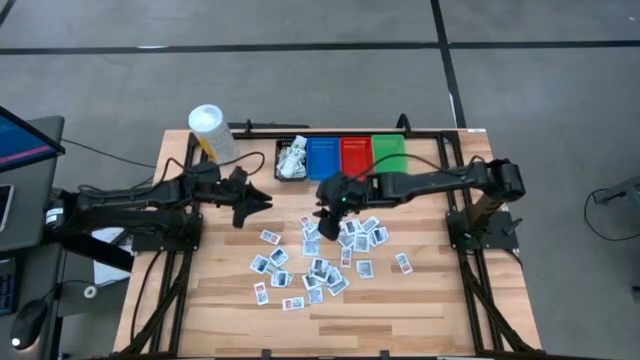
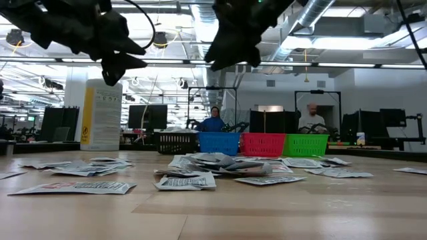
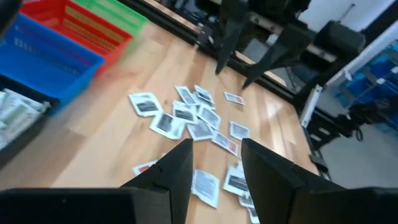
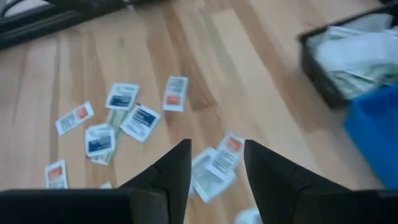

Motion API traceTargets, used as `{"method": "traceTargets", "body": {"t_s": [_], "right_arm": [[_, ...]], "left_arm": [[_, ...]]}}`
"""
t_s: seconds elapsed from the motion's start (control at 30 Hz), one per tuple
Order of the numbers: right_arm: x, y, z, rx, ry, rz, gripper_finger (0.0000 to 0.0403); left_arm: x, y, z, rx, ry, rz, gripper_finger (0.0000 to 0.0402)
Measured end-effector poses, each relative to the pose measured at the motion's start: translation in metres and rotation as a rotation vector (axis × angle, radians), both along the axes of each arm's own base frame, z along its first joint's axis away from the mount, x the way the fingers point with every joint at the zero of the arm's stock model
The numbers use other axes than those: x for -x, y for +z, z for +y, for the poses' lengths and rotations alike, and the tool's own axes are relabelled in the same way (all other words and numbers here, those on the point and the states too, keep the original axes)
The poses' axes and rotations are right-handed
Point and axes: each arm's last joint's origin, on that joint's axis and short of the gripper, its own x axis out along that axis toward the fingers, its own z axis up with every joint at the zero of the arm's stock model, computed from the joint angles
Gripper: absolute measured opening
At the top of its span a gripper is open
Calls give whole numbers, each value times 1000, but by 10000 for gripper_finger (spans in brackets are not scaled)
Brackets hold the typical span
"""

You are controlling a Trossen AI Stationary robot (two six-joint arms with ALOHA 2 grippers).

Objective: Pick & Place First Aid Supplies
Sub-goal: Put the green bandage pack in the black bin

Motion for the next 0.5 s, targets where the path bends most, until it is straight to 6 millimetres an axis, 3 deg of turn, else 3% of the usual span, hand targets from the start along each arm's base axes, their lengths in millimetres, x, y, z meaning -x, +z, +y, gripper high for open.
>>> {"method": "traceTargets", "body": {"t_s": [0.3, 0.5], "right_arm": [[-30, -22, 27, -74, 11, -136, 139], [-30, -21, 41, -138, -25, -164, 132]], "left_arm": [[-1, -1, -17, 74, -200, 13, 135], [-1, -3, -33, 108, -358, 36, 135]]}}
